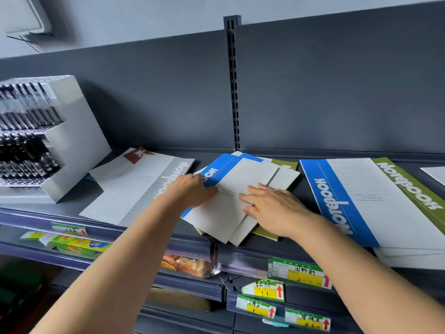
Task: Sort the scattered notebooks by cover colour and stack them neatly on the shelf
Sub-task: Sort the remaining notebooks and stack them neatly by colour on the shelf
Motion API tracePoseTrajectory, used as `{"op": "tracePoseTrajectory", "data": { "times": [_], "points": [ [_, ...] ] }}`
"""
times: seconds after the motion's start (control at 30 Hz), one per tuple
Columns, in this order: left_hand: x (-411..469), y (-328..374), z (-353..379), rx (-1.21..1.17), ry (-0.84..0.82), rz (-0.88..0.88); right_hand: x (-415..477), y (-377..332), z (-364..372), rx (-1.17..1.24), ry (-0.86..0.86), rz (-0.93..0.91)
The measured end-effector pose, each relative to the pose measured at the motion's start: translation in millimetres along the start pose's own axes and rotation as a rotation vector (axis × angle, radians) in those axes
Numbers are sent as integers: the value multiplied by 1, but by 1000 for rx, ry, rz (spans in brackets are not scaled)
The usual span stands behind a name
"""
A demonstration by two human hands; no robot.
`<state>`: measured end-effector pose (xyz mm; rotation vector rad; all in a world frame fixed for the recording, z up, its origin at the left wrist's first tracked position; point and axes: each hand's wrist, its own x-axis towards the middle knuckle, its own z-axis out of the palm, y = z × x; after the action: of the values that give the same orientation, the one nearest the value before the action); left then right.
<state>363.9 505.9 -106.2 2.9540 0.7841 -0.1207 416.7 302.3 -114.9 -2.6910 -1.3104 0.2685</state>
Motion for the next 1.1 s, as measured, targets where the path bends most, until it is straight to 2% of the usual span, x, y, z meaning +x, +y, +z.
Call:
{"op": "tracePoseTrajectory", "data": {
  "times": [0.2,0.33,0.53,0.7,0.83,0.9,1.0,1.1],
  "points": [
    [-1,16,-1,-113,54,72,-23,11,-11,-69,98,137],
    [-1,29,-4,-150,45,82,-31,16,-8,40,131,227],
    [9,30,-28,-302,-71,-28,-36,14,-7,181,138,254],
    [-2,36,-49,-448,27,69,-39,14,-11,219,143,255],
    [-18,40,-68,-811,119,-8,-45,19,-20,424,220,325],
    [-23,44,-69,-941,115,-58,-45,25,-22,628,263,350],
    [-30,55,-61,-1019,86,-114,-48,36,-26,955,345,326],
    [-31,72,-43,-1066,31,-148,-54,54,-29,976,389,348]
  ]
}}
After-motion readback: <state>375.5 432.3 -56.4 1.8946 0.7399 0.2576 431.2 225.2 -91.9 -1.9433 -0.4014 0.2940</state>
